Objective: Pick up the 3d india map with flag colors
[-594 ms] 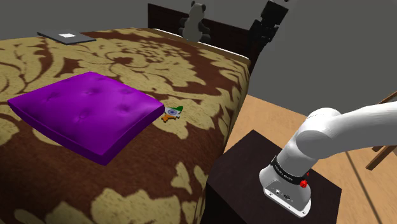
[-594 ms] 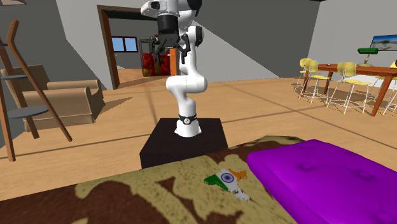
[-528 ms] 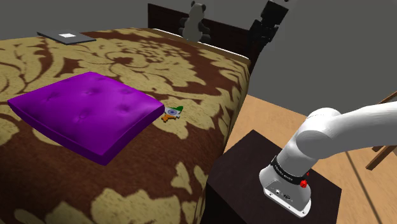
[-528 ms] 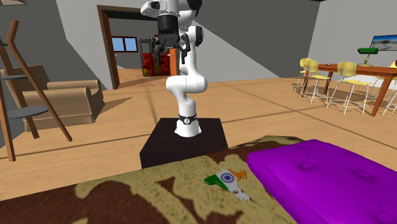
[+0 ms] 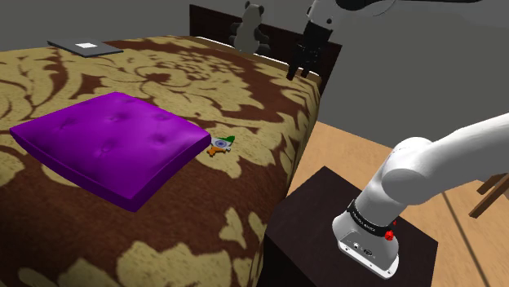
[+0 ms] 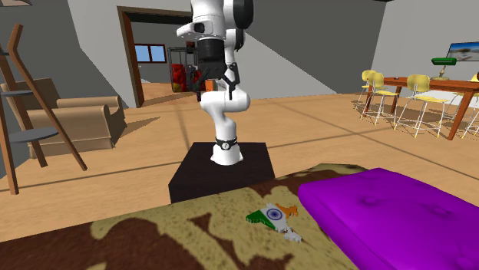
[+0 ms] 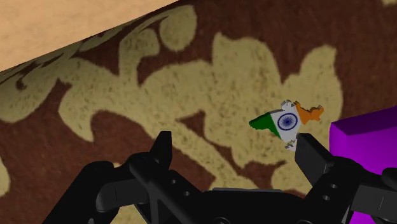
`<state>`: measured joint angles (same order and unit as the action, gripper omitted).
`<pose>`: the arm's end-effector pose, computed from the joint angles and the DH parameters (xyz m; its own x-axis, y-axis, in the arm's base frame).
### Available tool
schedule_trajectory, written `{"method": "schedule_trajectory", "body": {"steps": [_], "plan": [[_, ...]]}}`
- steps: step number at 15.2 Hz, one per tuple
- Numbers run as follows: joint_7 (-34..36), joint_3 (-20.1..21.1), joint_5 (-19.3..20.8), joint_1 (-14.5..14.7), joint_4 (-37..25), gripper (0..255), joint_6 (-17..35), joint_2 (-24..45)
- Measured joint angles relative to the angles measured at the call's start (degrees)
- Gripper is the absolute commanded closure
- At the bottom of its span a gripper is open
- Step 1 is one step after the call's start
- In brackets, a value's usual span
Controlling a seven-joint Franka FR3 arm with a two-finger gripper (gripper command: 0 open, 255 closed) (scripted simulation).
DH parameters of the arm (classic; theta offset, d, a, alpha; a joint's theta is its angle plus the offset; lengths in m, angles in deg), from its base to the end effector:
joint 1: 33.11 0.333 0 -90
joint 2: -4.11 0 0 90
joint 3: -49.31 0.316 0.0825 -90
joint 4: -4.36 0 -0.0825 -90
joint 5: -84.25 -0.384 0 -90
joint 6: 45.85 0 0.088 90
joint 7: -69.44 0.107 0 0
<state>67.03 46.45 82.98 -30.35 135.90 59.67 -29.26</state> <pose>0.3880 -0.0023 0.5743 0.9909 0.0390 0.1291 0.0450 -0.9980 -0.0440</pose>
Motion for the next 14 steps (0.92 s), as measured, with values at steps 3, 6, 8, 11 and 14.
{"method": "schedule_trajectory", "body": {"steps": [3,6,8,11,14], "plan": [[-1.6,0.6,-0.2,1.3,0.0,0,4.4,4.8],[-3.0,1.4,-0.4,2.6,-0.2,0,8.3,9.4],[-3.7,2.1,-0.5,3.5,-0.7,0,11.1,13.0],[-5.2,2.9,-0.5,4.6,-2.5,0,14.7,18.8],[-6.2,4.0,-0.4,5.8,-3.1,0,18.5,23.8]]}}
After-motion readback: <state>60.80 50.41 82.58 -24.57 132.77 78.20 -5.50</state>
